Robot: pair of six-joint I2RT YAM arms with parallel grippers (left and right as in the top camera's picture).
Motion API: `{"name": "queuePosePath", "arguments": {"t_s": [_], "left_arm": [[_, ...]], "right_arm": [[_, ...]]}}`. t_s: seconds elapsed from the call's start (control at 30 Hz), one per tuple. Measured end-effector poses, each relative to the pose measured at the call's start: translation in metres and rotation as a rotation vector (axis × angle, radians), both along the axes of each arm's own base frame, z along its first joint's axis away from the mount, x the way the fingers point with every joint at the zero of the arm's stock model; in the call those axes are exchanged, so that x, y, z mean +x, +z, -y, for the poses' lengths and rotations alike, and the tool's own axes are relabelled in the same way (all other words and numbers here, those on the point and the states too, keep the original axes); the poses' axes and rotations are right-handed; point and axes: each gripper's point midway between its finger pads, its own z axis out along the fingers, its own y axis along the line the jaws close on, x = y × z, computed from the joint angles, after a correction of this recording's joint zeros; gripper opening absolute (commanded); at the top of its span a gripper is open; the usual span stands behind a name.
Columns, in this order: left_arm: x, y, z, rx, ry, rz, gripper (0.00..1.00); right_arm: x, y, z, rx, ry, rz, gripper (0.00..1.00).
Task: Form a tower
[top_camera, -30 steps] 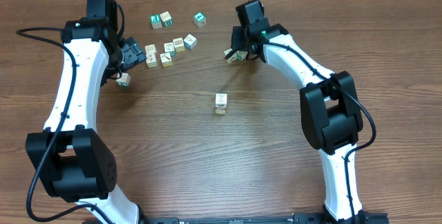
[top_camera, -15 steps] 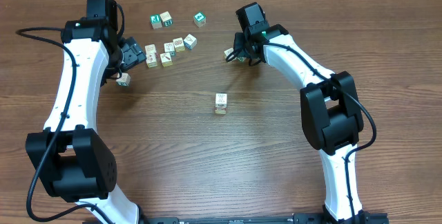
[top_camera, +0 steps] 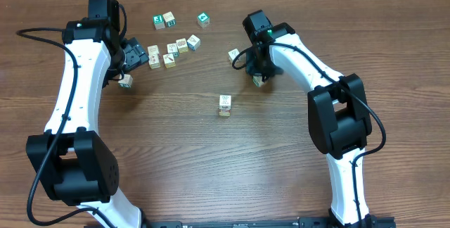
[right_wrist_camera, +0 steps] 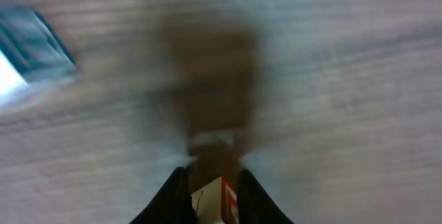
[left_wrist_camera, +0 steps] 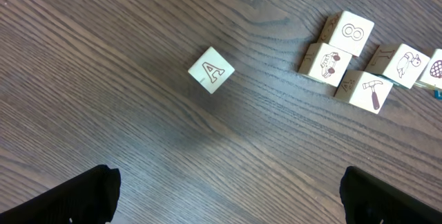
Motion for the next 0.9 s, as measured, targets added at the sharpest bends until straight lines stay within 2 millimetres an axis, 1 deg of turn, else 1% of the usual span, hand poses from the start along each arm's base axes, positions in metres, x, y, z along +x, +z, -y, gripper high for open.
{"name": "queuePosePath", "arguments": {"t_s": [0.07,0.17,0.27,0.3,0.4,0.5,0.53,0.57,0.63,0.67,0.7,0.77,0.8,0.9], "left_arm": [[0.0,0.0,0.0,0.0,0.0,0.0,1.0],[0.0,0.0,0.0,0.0,0.0,0.0,0.99],[0.0,0.0,0.0,0.0,0.0,0.0,1.0],[0.0,0.0,0.0,0.0,0.0,0.0,0.99],[0.0,0.0,0.0,0.0,0.0,0.0,1.0],[0.0,0.0,0.0,0.0,0.0,0.0,1.0],[0.0,0.0,0.0,0.0,0.0,0.0,1.0],[0.0,0.0,0.0,0.0,0.0,0.0,0.99],[0.0,0.0,0.0,0.0,0.0,0.0,1.0],[0.0,0.0,0.0,0.0,0.0,0.0,1.0],[0.0,0.0,0.0,0.0,0.0,0.0,0.99],[0.0,0.0,0.0,0.0,0.0,0.0,0.99],[0.0,0.0,0.0,0.0,0.0,0.0,0.99],[0.0,0.0,0.0,0.0,0.0,0.0,1.0]], "right_arm": [[-0.012,-0.001,0.005,-0.019,-0.001,-0.049,0.2],[-0.024,-0.001,0.009,-0.033,0.0,-0.1,0.2],[-0.033,0.002,0.011,-0.042,0.0,-0.144,0.24],[-0.034,0.004,0.011,-0.044,0.001,-0.155,0.27],[-0.031,0.019,0.009,-0.041,-0.001,-0.16,0.31],[-0.027,0.044,0.006,-0.032,-0.014,-0.147,0.36],[-0.025,0.052,0.005,-0.027,-0.025,-0.139,0.41],[-0.025,0.059,0.006,-0.025,-0.04,-0.137,0.48],[-0.029,0.067,0.007,-0.025,-0.073,-0.143,0.69],[-0.033,0.069,0.008,-0.028,-0.09,-0.154,0.76],[-0.037,0.07,0.01,-0.034,-0.103,-0.167,0.81],[-0.039,0.07,0.011,-0.037,-0.124,-0.176,0.98],[-0.039,0.07,0.011,-0.036,-0.125,-0.175,1.0],[-0.039,0.067,0.01,-0.034,-0.146,-0.174,1.0]]}}
